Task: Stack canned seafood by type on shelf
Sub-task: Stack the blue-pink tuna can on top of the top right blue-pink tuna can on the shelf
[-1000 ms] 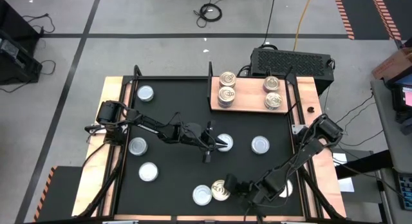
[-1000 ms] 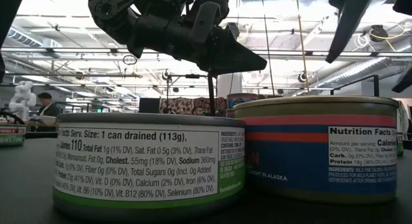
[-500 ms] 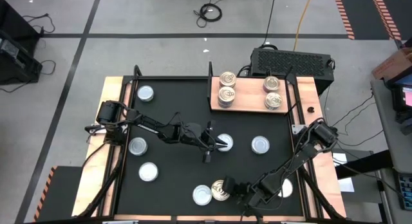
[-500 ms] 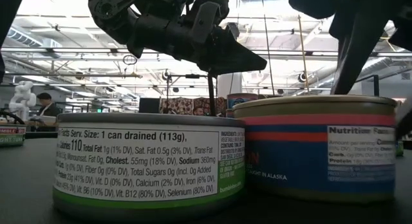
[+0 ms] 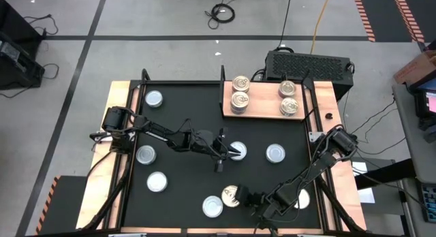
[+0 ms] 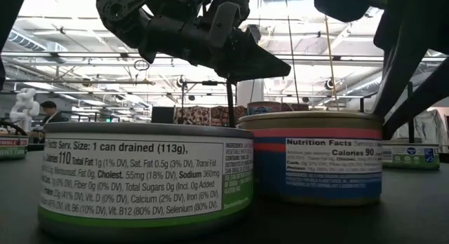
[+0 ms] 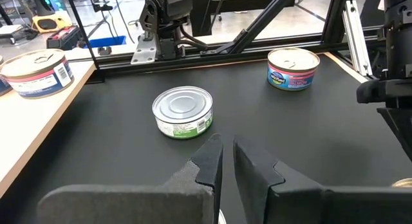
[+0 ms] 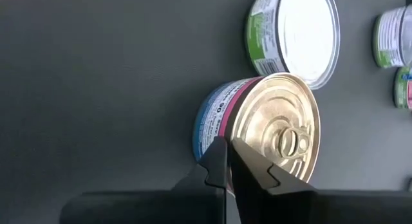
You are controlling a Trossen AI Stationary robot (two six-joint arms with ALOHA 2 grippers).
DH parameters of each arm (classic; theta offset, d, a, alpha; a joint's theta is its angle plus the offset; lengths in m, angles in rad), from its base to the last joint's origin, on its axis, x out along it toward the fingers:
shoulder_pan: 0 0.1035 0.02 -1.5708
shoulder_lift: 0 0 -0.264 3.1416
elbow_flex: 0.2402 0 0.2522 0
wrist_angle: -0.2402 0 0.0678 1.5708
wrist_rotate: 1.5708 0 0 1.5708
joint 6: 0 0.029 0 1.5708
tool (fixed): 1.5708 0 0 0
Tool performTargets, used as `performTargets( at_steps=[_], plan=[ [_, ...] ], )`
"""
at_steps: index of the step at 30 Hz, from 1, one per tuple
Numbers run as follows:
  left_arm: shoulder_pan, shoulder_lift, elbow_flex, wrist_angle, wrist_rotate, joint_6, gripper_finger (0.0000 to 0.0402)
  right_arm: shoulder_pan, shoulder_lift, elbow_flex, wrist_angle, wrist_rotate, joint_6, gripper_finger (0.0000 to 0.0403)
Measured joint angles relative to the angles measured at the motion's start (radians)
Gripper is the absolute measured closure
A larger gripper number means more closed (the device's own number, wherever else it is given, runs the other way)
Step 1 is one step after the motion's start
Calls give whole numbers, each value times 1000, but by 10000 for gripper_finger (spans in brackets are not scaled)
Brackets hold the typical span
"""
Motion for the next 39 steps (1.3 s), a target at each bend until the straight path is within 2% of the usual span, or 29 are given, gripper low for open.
performTargets(
  at_steps=[4,12,20,24,28,39],
  plan=[
    [0,0,0,0,0,0,359,0,-8,0,-8,1,58,401],
    [0,0,0,0,0,0,359,-1,-97,0,-105,106,226,402],
    [1,0,0,-4,-5,0,359,-20,-201,0,-414,109,471,403],
    [1,0,0,-58,-109,0,359,-46,-228,0,-603,124,597,403],
    [2,0,0,-116,-178,0,359,-87,-242,0,-736,126,654,402],
    [1,-12,0,-128,-182,1,359,-313,-375,-31,-817,184,670,402]
  ],
)
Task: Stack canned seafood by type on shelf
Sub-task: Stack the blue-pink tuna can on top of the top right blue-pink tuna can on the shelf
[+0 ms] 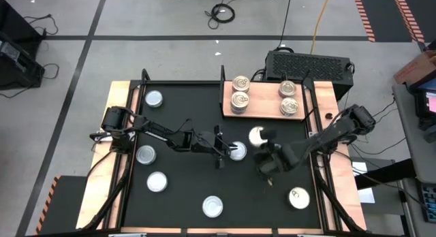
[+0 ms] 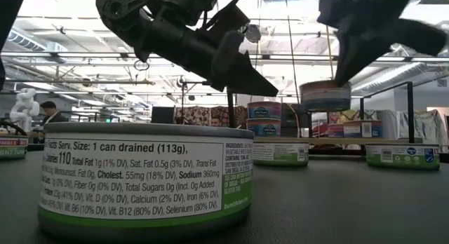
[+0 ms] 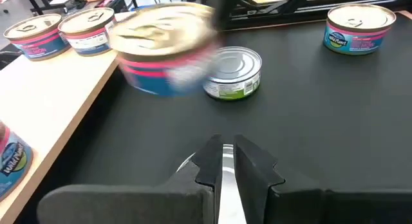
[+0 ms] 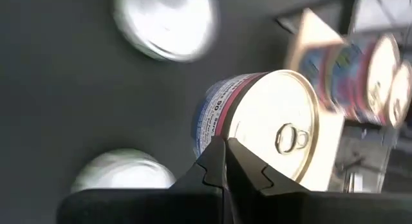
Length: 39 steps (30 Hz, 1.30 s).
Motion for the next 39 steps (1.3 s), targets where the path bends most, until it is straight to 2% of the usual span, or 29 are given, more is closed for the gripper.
performTargets(
  at_steps=[5,9,13,24,32,39],
  plan=[
    [0,-53,0,-55,-6,-1,359,-153,-101,-35,-13,28,-35,402],
    [-5,-99,-4,-139,-60,-27,359,-293,-169,-40,-38,58,-51,402],
    [-14,-114,-13,-142,-90,-27,359,-434,-221,-40,-39,75,-82,402],
    [-15,-115,-14,-156,-90,-27,359,-792,-233,-41,20,39,-214,402],
    [-15,-115,-14,-166,-90,-27,359,-959,-231,-53,119,13,-317,402],
    [-15,-115,-14,-166,-90,-27,359,-1062,-216,-53,174,-62,-355,403]
  ],
)
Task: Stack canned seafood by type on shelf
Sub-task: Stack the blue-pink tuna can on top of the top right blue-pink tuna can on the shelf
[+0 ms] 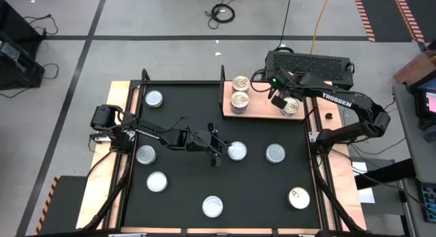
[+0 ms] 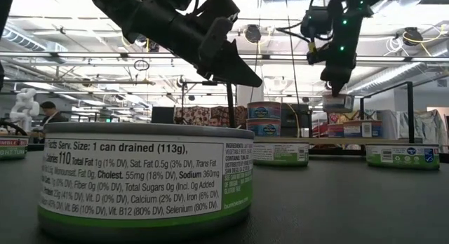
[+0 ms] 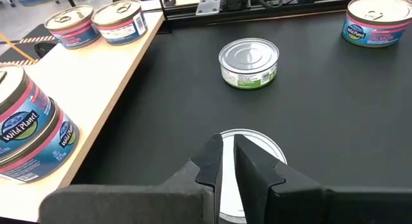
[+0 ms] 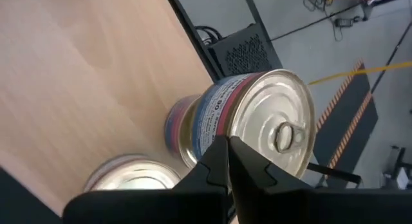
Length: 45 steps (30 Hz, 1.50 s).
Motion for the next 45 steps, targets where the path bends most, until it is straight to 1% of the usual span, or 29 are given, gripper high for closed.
performTargets(
  at_steps=[8,16,28,31,45],
  plan=[
    [0,0,0,0,0,0,359,-46,78,0,14,-2,-14,403],
    [0,0,0,-2,0,0,359,-59,114,0,21,-1,-26,403],
    [1,0,0,-20,0,0,359,-59,115,0,16,-7,1,403],
    [1,0,0,-20,0,0,359,-59,115,0,13,-26,7,403],
    [1,0,0,-19,0,0,359,-59,115,0,-15,-27,38,403]
  ],
)
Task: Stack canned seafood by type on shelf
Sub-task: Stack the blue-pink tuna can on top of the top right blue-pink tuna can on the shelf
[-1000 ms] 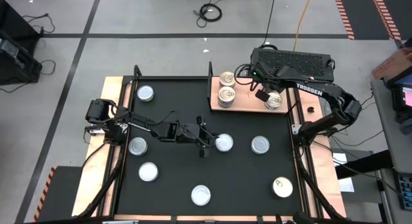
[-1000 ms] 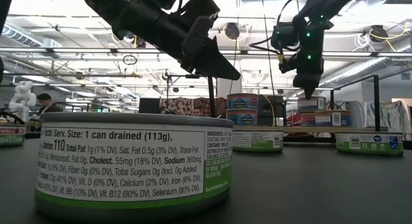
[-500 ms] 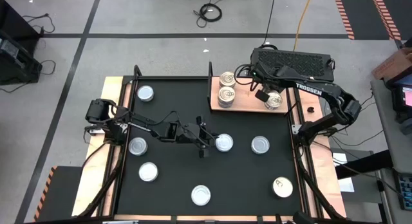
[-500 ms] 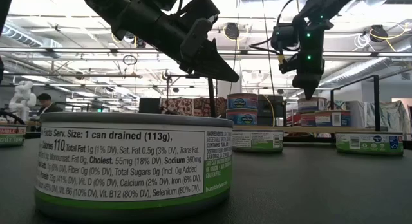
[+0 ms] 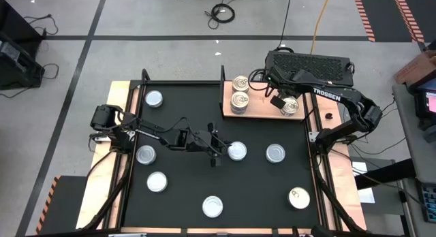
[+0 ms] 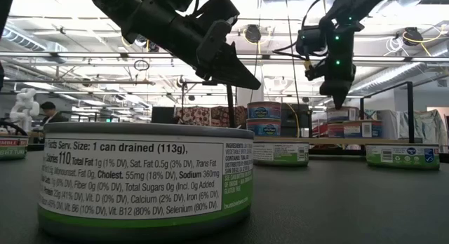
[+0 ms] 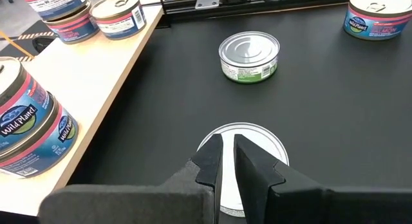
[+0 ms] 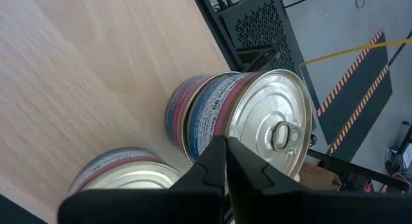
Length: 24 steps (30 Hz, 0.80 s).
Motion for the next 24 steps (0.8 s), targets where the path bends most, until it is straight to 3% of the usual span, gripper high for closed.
performTargets(
  at_steps=[15,24],
  plan=[
    [0,0,0,0,0,0,359,0,0,0,3,0,18,401],
    [0,0,0,0,0,0,359,0,-1,1,3,6,15,340]
  ],
)
